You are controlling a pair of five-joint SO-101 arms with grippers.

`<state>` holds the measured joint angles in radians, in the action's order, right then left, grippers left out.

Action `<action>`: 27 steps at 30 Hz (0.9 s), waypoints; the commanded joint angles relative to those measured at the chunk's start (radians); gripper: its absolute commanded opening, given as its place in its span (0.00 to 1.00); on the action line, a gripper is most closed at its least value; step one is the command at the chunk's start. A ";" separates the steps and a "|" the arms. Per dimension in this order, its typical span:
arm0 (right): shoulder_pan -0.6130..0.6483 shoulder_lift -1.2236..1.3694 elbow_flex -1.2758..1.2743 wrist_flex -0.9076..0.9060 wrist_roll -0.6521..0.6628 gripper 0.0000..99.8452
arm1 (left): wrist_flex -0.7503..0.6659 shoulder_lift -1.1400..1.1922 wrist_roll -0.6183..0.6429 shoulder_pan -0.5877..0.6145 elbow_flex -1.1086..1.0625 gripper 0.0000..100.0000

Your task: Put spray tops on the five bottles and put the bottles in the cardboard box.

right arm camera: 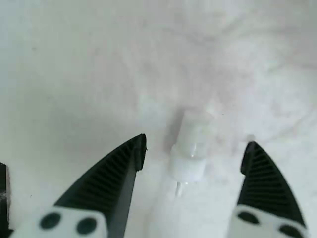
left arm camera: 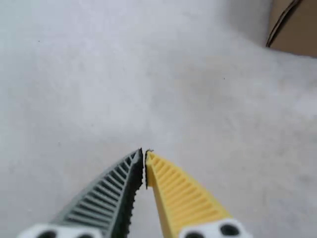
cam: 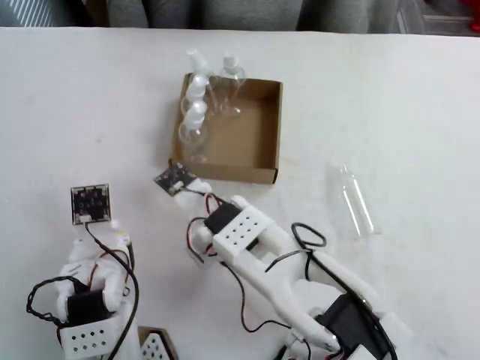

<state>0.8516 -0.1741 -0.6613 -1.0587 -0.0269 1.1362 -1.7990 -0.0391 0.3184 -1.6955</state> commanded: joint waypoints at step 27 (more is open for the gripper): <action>-0.943 -0.004 0.454 -0.590 0.614 0.19 | 0.097 0.002 0.400 -0.866 0.245 0.20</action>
<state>-0.0276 -0.1741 -0.2562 -1.6556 0.5409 1.2543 -1.8113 0.2923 -0.4396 -1.4991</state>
